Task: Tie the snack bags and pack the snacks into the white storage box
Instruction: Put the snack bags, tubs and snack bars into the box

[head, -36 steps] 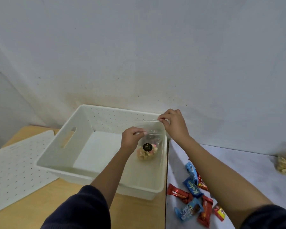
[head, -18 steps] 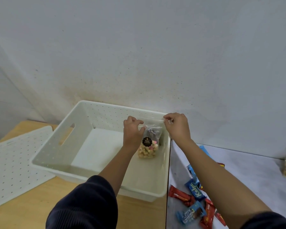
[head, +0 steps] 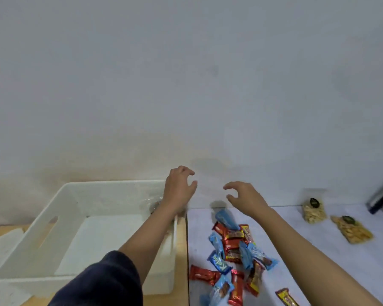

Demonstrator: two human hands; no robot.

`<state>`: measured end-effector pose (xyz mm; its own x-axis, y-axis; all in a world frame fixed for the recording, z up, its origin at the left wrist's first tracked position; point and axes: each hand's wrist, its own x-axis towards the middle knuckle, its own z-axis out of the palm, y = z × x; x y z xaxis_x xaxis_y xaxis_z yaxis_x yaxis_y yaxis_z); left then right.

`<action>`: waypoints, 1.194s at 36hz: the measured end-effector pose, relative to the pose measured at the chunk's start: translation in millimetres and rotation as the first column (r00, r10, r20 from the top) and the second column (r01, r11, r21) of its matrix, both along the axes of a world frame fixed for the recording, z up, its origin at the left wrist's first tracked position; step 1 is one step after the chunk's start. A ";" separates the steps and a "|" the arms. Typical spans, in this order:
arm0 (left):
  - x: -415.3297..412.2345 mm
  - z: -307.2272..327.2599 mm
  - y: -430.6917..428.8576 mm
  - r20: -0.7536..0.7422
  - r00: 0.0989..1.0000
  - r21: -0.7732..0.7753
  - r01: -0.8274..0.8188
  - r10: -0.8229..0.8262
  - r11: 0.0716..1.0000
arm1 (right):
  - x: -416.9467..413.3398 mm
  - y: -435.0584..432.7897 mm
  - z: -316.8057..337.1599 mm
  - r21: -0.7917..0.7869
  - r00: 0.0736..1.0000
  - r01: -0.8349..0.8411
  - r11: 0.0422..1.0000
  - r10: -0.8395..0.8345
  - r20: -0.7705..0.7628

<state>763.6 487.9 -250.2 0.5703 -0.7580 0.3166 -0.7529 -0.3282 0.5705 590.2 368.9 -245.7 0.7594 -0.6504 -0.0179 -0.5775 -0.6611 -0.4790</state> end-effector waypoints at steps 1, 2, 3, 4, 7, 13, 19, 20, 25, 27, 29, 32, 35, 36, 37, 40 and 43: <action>-11.3 1.8 -10.1 0.005 1.000 -0.002 0.024 -0.024 1.000 | -15.4 -5.2 2.5 -0.011 1.000 0.027 1.000 -0.027 -0.013; -23.0 2.3 -20.5 0.011 0.999 -0.003 0.052 -0.052 0.999 | -30.7 -10.7 4.4 -0.020 0.998 0.054 0.998 -0.055 -0.025; -34.9 2.2 -31.6 0.019 0.996 -0.001 0.084 -0.084 0.996 | -46.3 -16.8 5.3 -0.030 0.996 0.081 0.996 -0.082 -0.034; -47.7 1.5 -42.6 0.027 0.993 0.004 0.116 -0.116 0.993 | -62.6 -23.6 5.2 -0.035 0.993 0.108 0.994 -0.109 -0.042; -87.4 -3.9 -77.1 0.027 0.981 0.023 0.191 -0.192 0.981 | -112.8 -43.6 3.4 -0.039 0.981 0.188 0.981 -0.190 -0.049; -169.1 -32.6 -143.6 0.032 0.941 0.085 0.334 -0.338 0.939 | -206.1 -98.2 -12.4 0.028 0.941 0.335 0.942 -0.333 -0.063; -240.9 -80.4 -199.5 -0.117 0.925 0.072 0.370 -0.361 0.926 | -281.0 -168.7 -54.8 0.119 0.928 0.371 0.921 -0.364 -0.079; -251.5 -89.3 -208.1 -0.156 0.926 0.049 0.356 -0.345 0.933 | -290.6 -182.2 -63.5 0.139 0.926 0.378 0.915 -0.371 -0.076; -286.8 -133.8 -250.2 -0.356 0.916 -0.006 0.197 -0.186 0.980 | -325.0 -237.0 -98.4 0.308 0.890 0.429 0.849 -0.456 0.016; -294.3 -146.5 -264.1 -0.445 0.889 -0.020 0.110 -0.107 0.994 | -333.9 -258.6 -116.0 0.331 0.872 0.450 0.829 -0.489 0.039; -300.1 -157.0 -276.4 -0.512 0.858 -0.023 0.036 -0.043 0.999 | -340.5 -276.7 -131.5 0.350 0.856 0.472 0.809 -0.515 0.036; -305.8 -167.5 -294.2 -0.570 0.821 -0.027 -0.024 0.004 0.999 | -342.8 -298.7 -151.7 0.338 0.837 0.497 0.800 -0.544 0.057; -308.3 -177.2 -312.6 -0.602 0.798 -0.043 -0.064 0.025 0.997 | -337.0 -318.2 -166.9 0.337 0.809 0.537 0.774 -0.586 0.057; -309.1 -178.8 -318.4 -0.619 0.785 -0.049 -0.083 0.035 0.995 | -334.4 -324.6 -171.8 0.344 0.802 0.546 0.764 -0.595 0.050; -309.7 -179.8 -324.2 -0.638 0.768 -0.056 -0.106 0.046 0.993 | -331.3 -330.4 -176.0 0.357 0.798 0.552 0.754 -0.602 0.039; -309.4 -180.9 -339.2 -0.688 0.723 -0.096 -0.177 0.063 0.980 | -323.4 -344.2 -186.0 0.398 0.783 0.560 0.727 -0.622 0.035; -306.7 -179.8 -348.7 -0.750 0.658 -0.139 -0.264 0.073 0.955 | -317.6 -351.9 -191.3 0.437 0.752 0.552 0.711 -0.650 0.107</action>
<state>456.9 139.2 -430.1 0.7983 -0.5907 -0.1175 -0.0061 -0.2031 0.9791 272.7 17.0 -437.0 0.2190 -0.9509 -0.2187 -0.6268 0.0347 -0.7784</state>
